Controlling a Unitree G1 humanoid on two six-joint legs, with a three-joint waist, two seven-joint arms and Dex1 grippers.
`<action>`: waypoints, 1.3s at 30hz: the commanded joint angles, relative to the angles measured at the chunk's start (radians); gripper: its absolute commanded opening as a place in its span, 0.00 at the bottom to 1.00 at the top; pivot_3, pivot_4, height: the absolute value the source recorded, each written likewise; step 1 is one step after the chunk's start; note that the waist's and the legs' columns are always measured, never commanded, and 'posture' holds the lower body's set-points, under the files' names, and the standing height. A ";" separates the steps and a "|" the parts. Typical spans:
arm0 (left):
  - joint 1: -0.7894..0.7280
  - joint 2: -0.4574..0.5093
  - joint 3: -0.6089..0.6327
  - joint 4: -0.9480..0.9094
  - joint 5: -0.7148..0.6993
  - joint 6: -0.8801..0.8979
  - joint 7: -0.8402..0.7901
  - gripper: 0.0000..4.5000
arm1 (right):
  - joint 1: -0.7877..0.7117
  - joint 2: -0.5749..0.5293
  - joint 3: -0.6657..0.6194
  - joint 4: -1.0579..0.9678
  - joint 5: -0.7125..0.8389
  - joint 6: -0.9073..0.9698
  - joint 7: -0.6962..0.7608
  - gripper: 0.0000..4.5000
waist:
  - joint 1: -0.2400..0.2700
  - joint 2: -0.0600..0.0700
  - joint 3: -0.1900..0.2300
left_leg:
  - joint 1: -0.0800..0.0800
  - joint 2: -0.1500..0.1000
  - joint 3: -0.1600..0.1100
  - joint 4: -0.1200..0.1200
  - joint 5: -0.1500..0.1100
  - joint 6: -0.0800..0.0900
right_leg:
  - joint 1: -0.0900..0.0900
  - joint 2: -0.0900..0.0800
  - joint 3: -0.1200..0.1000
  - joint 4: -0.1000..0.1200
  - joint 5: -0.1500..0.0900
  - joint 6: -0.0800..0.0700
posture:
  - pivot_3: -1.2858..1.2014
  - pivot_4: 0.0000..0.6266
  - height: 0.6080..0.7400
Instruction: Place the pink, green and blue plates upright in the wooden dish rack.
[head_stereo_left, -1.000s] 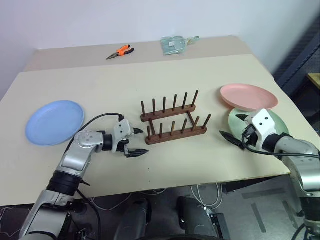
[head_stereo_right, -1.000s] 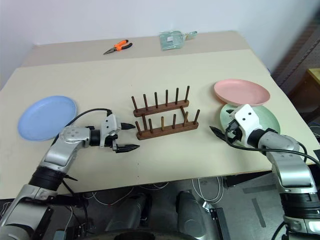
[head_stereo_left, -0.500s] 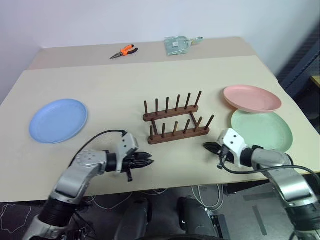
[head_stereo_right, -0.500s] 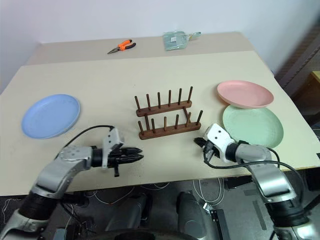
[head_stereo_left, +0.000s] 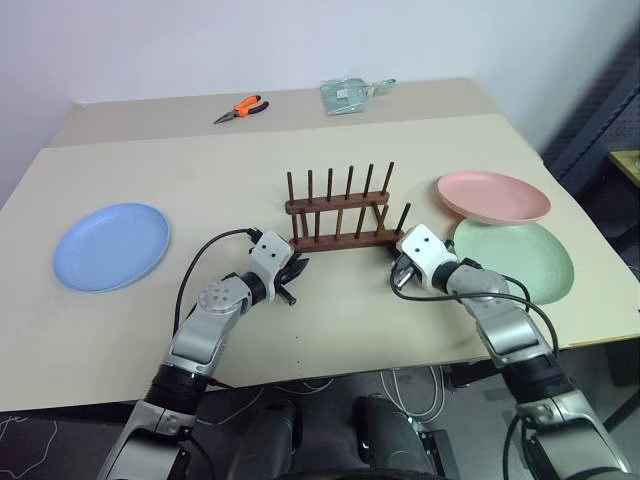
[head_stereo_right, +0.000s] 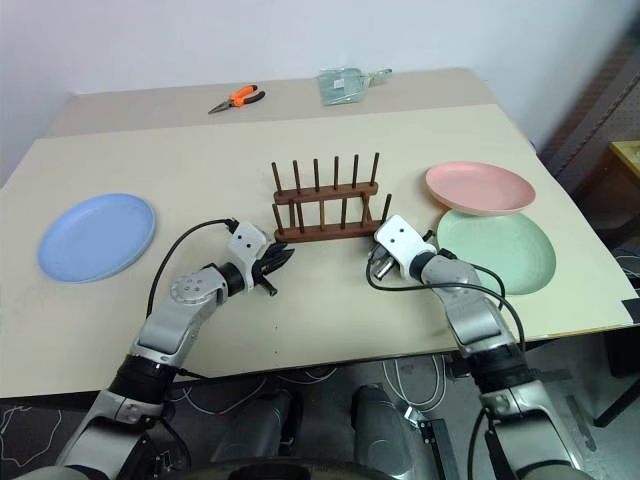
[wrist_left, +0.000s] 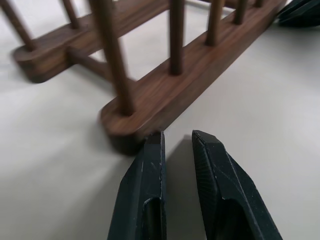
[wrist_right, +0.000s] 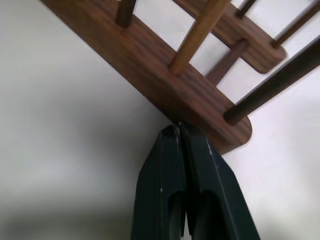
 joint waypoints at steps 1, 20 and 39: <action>0.015 0.010 0.017 0.063 0.037 0.008 0.035 0.19 | -0.024 0.007 -0.012 0.035 -0.009 -0.016 -0.007 0.01 | 0.000 0.000 0.000 | 0.000 0.000 0.000 0.000 0.000 0.000 | 0.000 0.000 0.000 0.000 0.000 0.000 | 0.52 0.24 0.99; 0.079 0.027 -0.023 -0.281 -0.157 0.048 -0.212 0.18 | 0.028 -0.496 -0.148 -0.046 -0.214 -0.138 0.075 0.75 | 0.002 0.001 0.001 | -0.003 0.000 0.001 0.000 0.000 0.000 | -0.002 -0.001 0.000 -0.002 -0.003 -0.003 | 0.52 0.24 0.99; 0.087 0.037 0.016 -0.352 -0.181 0.054 -0.192 0.18 | -0.153 -0.334 -0.210 -0.085 -0.070 -0.250 -0.025 0.00 | -0.007 0.002 0.003 | -0.004 0.000 0.004 -0.001 0.000 0.000 | -0.003 -0.001 0.002 -0.002 -0.003 -0.003 | 0.52 0.24 0.99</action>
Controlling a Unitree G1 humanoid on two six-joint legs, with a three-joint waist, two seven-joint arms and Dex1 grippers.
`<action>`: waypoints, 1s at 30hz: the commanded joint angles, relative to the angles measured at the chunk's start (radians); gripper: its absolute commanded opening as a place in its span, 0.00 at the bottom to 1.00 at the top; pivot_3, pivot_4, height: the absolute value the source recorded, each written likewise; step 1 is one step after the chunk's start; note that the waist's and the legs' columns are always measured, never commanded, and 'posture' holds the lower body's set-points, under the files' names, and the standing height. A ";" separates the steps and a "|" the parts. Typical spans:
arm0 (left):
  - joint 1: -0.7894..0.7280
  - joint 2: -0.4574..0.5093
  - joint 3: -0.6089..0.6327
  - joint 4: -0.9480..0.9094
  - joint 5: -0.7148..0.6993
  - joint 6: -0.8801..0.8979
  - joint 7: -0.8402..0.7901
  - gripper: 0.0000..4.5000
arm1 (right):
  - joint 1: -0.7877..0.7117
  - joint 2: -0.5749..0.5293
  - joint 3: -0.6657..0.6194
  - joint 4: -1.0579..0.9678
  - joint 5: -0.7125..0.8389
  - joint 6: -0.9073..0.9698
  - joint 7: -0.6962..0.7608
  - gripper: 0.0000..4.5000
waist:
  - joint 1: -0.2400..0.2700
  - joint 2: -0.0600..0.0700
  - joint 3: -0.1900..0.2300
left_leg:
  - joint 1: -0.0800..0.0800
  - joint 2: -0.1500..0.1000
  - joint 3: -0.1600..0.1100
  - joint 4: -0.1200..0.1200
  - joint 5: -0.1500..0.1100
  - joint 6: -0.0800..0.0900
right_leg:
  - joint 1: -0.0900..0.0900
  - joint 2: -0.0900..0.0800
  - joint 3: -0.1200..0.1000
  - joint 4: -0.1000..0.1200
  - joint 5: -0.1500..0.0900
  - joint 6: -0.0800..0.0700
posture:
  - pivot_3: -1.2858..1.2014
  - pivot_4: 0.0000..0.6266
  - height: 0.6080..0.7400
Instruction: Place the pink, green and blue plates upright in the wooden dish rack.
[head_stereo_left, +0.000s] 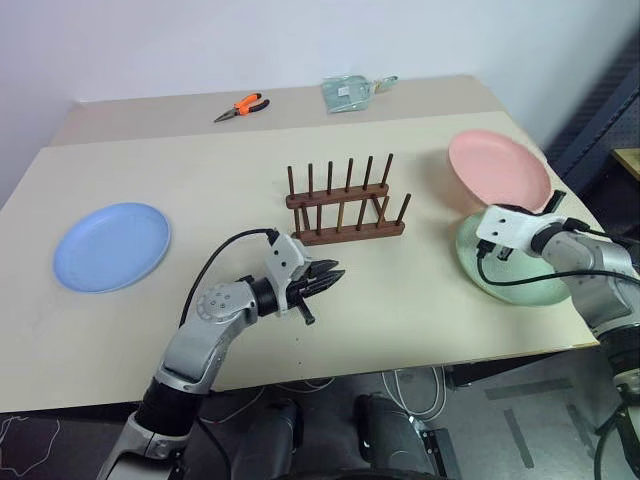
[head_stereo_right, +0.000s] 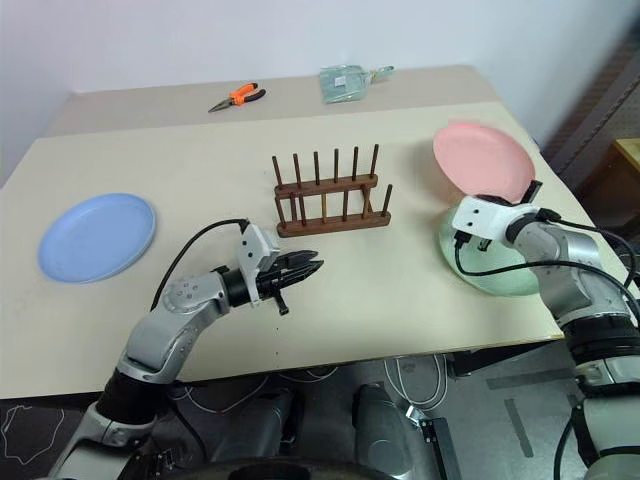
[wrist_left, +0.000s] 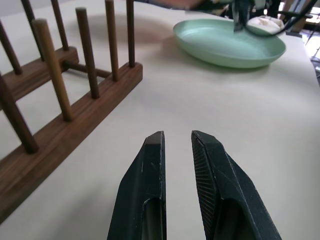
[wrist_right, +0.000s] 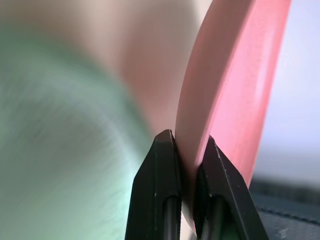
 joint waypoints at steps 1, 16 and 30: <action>-0.003 0.006 0.059 -0.012 -0.004 -0.040 0.027 0.18 | -0.080 0.134 -0.150 -0.265 0.323 0.088 0.067 0.00 | -0.005 -0.001 0.000 | 0.000 0.001 0.000 0.000 0.000 0.000 | 0.000 0.001 0.000 0.000 0.000 0.000 | 0.52 0.24 0.99; 0.010 0.024 0.086 -0.014 -0.006 -0.062 0.039 0.18 | -0.050 0.398 -0.260 -0.603 0.963 0.622 0.080 0.00 | 0.023 -0.001 0.001 | -0.005 -0.002 -0.005 0.000 0.000 0.001 | -0.005 -0.001 -0.003 -0.001 0.000 0.000 | 0.52 0.24 0.99; 0.013 0.022 0.078 -0.018 -0.002 -0.057 0.038 0.18 | -0.011 0.381 -0.204 -0.432 0.835 0.563 0.131 0.25 | 0.023 0.000 0.001 | -0.005 -0.001 -0.004 0.000 0.000 0.001 | -0.005 0.000 -0.003 0.000 0.000 0.000 | 0.52 0.24 0.99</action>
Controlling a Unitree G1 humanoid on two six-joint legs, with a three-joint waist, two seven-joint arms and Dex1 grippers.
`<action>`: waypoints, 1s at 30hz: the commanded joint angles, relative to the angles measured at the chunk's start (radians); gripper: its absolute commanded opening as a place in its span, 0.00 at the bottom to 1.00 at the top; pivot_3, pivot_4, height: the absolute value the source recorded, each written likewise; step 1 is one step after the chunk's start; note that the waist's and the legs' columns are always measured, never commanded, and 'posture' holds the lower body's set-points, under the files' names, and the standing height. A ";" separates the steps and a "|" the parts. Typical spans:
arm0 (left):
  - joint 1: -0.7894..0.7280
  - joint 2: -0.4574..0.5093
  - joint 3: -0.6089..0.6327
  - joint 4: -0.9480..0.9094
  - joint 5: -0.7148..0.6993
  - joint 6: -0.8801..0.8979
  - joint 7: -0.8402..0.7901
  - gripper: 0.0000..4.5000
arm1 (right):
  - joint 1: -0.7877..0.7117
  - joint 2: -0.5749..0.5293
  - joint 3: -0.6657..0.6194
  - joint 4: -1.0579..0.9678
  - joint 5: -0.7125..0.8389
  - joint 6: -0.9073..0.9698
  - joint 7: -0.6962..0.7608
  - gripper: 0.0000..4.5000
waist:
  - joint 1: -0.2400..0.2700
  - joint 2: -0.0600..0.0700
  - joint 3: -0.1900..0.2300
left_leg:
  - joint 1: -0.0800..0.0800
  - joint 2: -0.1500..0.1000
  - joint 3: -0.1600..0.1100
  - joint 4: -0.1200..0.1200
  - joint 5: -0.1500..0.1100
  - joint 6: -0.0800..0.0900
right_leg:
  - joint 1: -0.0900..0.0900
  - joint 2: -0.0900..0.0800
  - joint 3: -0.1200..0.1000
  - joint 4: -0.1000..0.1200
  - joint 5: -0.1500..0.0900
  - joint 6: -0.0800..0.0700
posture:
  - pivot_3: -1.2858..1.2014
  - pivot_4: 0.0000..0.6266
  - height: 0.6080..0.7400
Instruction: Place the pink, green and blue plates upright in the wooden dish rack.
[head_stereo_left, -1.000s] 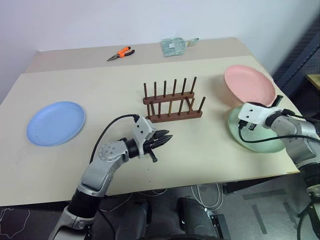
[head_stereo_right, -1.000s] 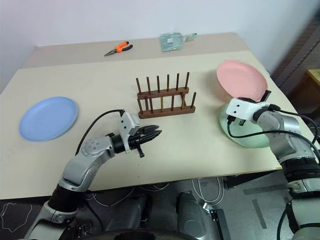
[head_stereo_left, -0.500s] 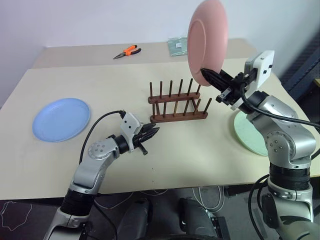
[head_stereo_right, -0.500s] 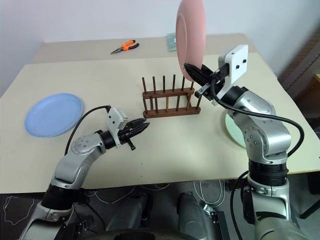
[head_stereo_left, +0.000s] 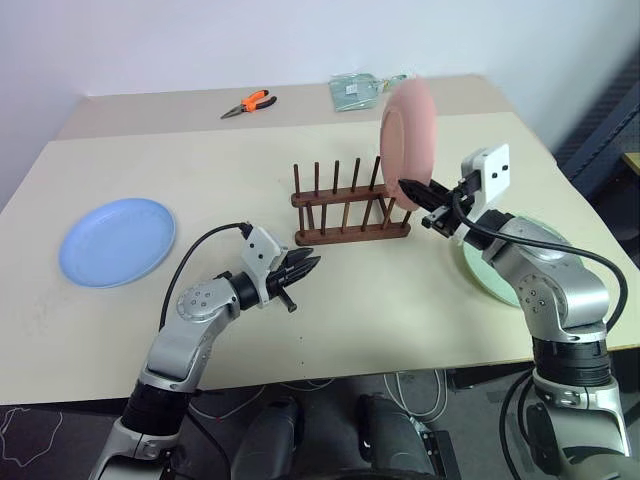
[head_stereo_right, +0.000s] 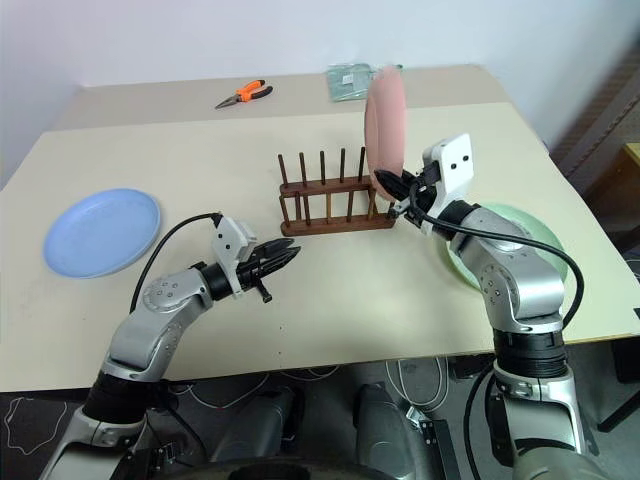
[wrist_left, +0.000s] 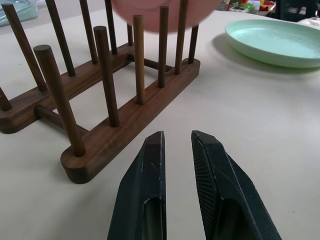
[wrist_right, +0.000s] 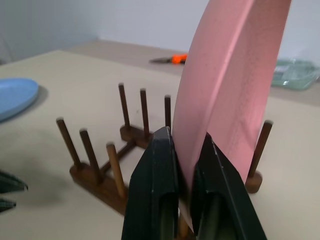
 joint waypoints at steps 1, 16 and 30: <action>0.000 -0.001 0.004 -0.040 -0.004 -0.014 0.004 0.18 | -0.031 -0.009 -0.011 0.020 -0.035 -0.057 0.002 0.37 | 0.000 0.000 0.000 | 0.000 0.000 0.000 0.000 0.000 0.000 | 0.000 0.000 0.000 0.000 0.000 0.000 | 0.52 0.24 0.99; -0.015 -0.006 -0.023 0.003 -0.010 -0.022 -0.037 0.18 | 0.374 -0.322 -0.215 -0.197 -0.094 -0.049 0.161 0.69 | 0.008 0.000 0.000 | -0.004 -0.001 -0.001 0.001 0.000 0.001 | 0.000 -0.001 -0.001 -0.002 -0.001 0.001 | 0.52 0.24 0.99; -0.082 -0.035 -0.064 0.081 0.002 -0.051 -0.090 0.18 | 0.468 -0.240 -0.009 -0.110 -0.438 0.016 -0.133 0.07 | 0.006 0.000 0.000 | -0.001 0.000 0.005 0.001 0.000 0.001 | 0.000 -0.002 0.001 -0.001 0.000 0.000 | 0.52 0.24 0.99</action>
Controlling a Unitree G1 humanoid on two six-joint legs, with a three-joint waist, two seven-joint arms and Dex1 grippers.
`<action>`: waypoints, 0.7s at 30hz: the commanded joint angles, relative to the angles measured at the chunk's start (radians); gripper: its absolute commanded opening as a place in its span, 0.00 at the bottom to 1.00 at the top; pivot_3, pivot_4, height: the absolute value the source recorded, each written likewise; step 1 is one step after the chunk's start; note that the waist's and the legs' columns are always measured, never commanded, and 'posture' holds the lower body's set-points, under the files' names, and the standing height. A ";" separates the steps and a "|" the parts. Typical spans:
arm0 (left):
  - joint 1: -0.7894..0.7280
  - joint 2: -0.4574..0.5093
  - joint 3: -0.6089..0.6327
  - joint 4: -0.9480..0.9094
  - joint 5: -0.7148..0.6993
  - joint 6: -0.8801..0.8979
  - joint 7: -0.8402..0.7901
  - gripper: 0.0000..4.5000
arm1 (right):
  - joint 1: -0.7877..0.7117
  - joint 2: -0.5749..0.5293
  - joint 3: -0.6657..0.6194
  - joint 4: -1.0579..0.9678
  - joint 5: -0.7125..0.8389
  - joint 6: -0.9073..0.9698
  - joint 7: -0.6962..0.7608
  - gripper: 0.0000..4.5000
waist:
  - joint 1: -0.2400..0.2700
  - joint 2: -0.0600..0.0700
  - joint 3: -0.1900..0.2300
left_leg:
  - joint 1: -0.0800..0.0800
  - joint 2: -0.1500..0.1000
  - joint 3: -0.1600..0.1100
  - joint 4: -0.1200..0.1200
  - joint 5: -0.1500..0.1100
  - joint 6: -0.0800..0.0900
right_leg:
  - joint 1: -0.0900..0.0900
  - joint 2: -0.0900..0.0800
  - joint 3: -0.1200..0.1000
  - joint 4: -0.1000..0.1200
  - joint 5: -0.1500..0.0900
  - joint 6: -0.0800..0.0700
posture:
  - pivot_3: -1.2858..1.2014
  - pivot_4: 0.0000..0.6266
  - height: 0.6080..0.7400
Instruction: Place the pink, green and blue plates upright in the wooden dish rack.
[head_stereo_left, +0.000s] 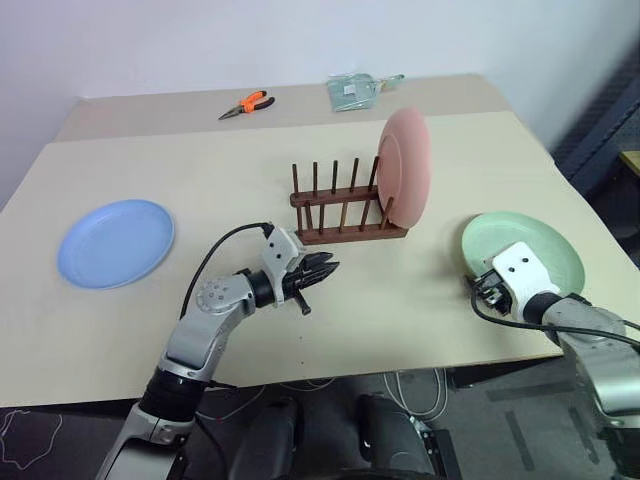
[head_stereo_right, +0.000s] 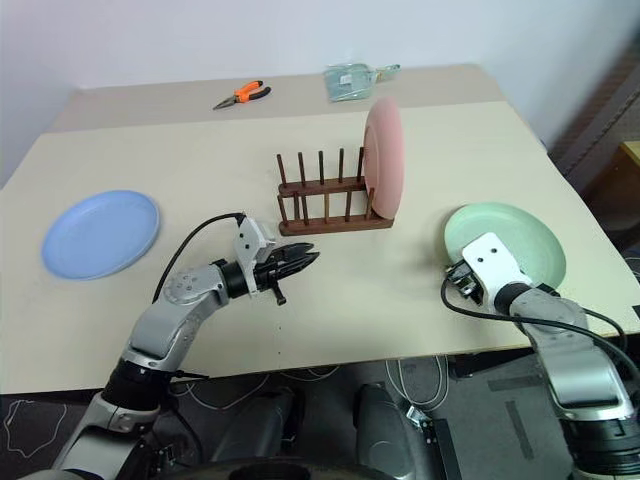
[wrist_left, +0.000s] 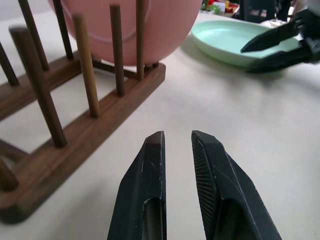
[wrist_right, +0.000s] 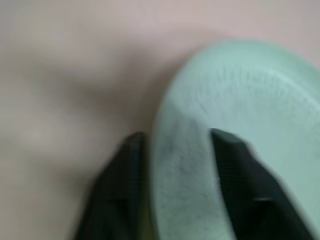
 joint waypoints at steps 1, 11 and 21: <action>-0.011 0.006 0.005 -0.017 0.001 -0.026 -0.010 0.18 | -0.022 0.008 -0.006 -0.004 -0.040 -0.005 -0.029 0.01 | 0.000 0.000 0.000 | 0.000 0.000 0.000 0.000 0.000 0.000 | 0.000 0.000 0.000 0.000 0.000 0.000 | 0.52 0.24 0.99; -0.001 0.019 0.040 0.016 0.035 -0.075 0.031 0.18 | -0.418 0.059 -0.172 -0.059 0.079 -0.139 -0.089 0.01 | -0.015 0.003 0.003 | 0.000 0.000 0.001 0.000 0.000 0.000 | -0.001 0.000 0.001 0.001 0.000 0.000 | 0.52 0.24 0.99; 0.050 0.034 0.112 0.026 0.043 -0.142 0.091 0.18 | -0.775 0.461 -0.201 -0.234 0.997 0.161 -0.186 0.01 | -0.008 0.002 0.003 | -0.001 0.000 -0.006 -0.002 0.000 0.000 | -0.002 0.001 -0.002 0.001 0.002 0.003 | 0.52 0.24 0.99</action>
